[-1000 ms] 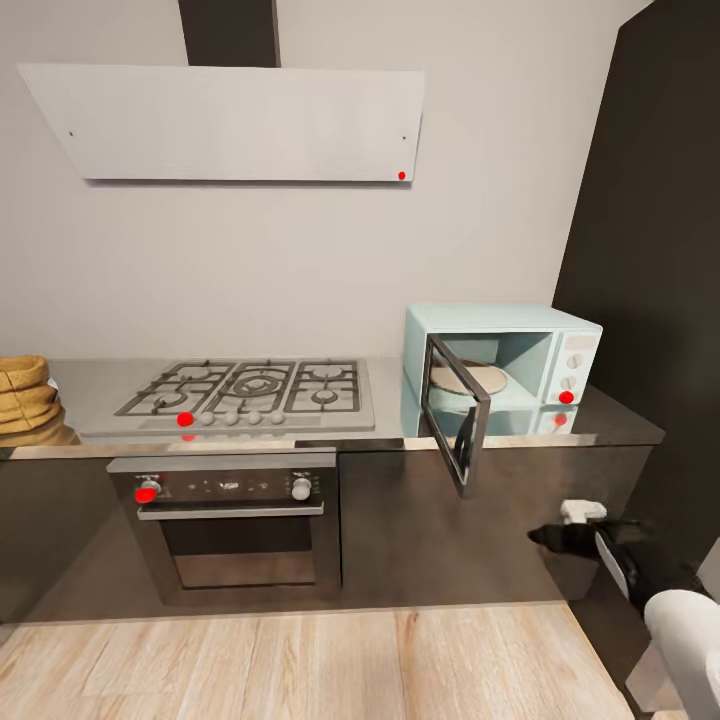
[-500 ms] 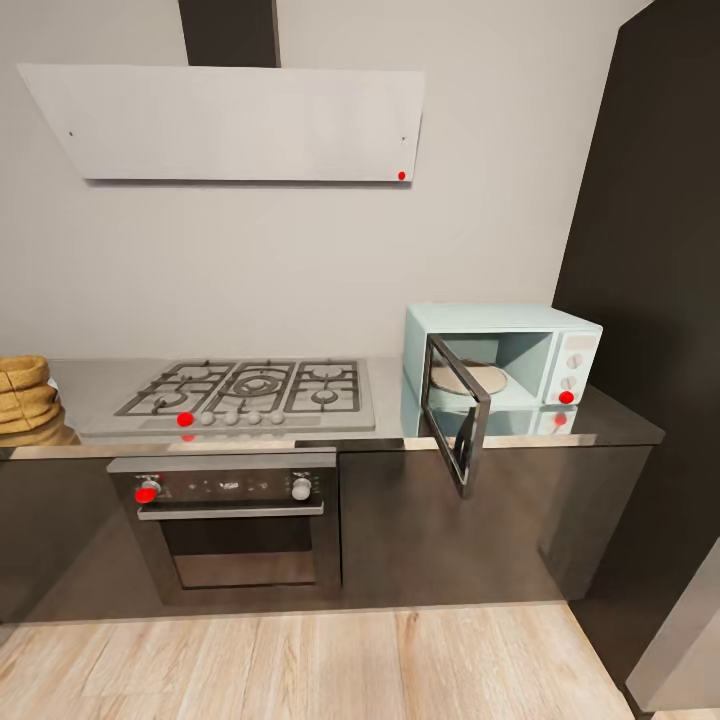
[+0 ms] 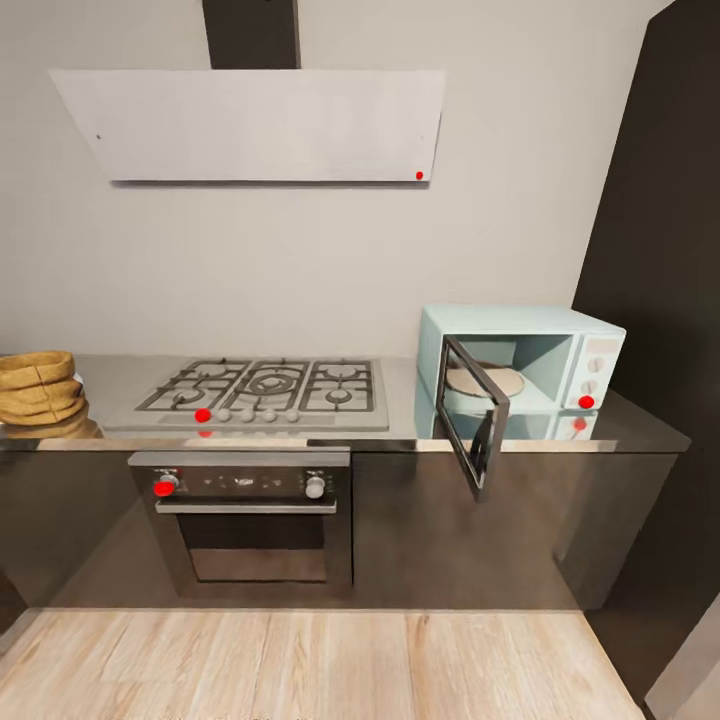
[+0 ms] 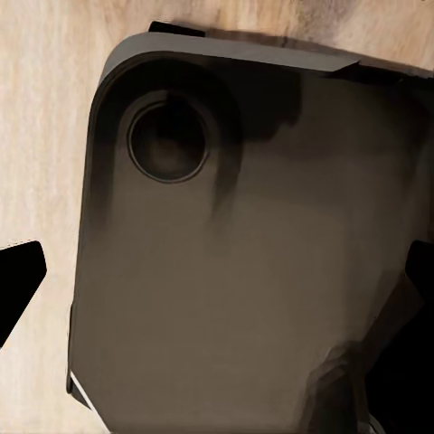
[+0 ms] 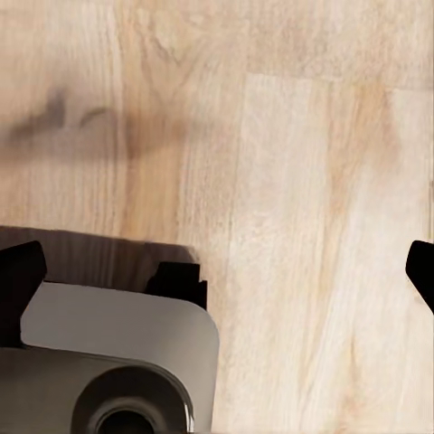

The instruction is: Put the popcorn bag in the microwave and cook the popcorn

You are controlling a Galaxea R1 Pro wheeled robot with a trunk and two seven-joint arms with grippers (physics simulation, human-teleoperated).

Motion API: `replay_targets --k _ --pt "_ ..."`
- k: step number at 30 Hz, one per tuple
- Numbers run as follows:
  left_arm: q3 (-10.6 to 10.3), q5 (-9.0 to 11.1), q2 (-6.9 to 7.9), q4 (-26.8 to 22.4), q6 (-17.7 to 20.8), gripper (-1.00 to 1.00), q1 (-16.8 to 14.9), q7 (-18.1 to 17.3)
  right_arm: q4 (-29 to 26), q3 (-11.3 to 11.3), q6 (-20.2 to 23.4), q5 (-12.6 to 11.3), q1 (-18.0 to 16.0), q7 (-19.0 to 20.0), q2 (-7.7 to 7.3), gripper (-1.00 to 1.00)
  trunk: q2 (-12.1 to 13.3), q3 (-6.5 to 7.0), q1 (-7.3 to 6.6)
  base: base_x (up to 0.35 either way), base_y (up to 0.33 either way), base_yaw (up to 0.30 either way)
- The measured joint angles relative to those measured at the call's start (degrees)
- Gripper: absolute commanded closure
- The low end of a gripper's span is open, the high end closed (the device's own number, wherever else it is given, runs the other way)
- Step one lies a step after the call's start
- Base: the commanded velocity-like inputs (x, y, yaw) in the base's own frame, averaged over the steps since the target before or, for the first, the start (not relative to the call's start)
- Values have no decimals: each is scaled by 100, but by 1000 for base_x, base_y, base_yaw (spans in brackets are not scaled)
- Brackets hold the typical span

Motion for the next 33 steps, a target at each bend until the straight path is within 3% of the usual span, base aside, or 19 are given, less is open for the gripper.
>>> replay_targets --k 5,10,15,33 --pt "-1 12 0 0 0 -100 0 -1 0 0 -6 1 1 -257 35 -100 0 0 0 0 0 269" --pt "2 12 1 0 0 -100 0 -7 0 0 -14 1 1 -272 41 -100 0 0 0 0 0 269" --pt "2 12 2 0 0 -100 0 -16 0 -8 -14 -7 13 -279 164 -100 0 0 0 0 0 269" --pt "0 17 4 0 0 -100 0 -13 0 -9 -15 -7 18 -279 181 -100 0 0 0 0 0 269"
